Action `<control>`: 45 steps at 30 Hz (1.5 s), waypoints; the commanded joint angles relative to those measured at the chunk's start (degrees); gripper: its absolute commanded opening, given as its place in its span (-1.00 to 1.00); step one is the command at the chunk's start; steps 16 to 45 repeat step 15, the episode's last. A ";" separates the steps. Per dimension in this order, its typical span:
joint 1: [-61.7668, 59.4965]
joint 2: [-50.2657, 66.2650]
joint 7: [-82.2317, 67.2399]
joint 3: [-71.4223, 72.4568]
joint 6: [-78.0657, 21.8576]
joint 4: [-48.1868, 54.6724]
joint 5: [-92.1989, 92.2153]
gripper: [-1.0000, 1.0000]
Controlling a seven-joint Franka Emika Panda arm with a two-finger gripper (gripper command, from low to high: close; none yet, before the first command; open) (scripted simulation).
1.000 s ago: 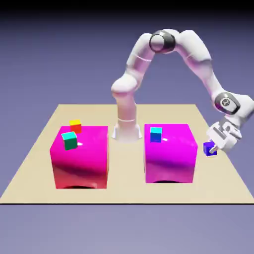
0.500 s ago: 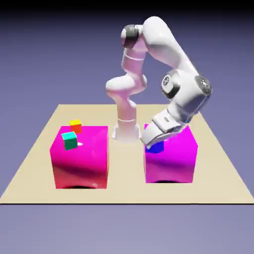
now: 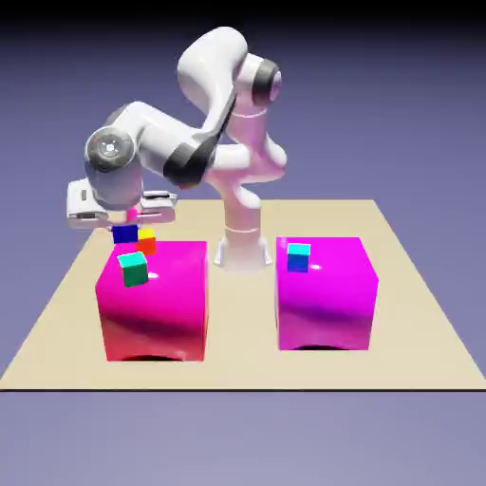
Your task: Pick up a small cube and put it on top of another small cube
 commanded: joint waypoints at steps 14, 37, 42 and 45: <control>0.00 0.47 -0.38 0.06 -1.41 1.90 0.09 1.00; 0.00 0.51 -0.41 0.07 -1.54 2.07 0.11 1.00; 0.00 0.51 -0.41 0.07 -1.54 2.07 0.11 1.00; 0.00 0.51 -0.41 0.07 -1.54 2.07 0.11 1.00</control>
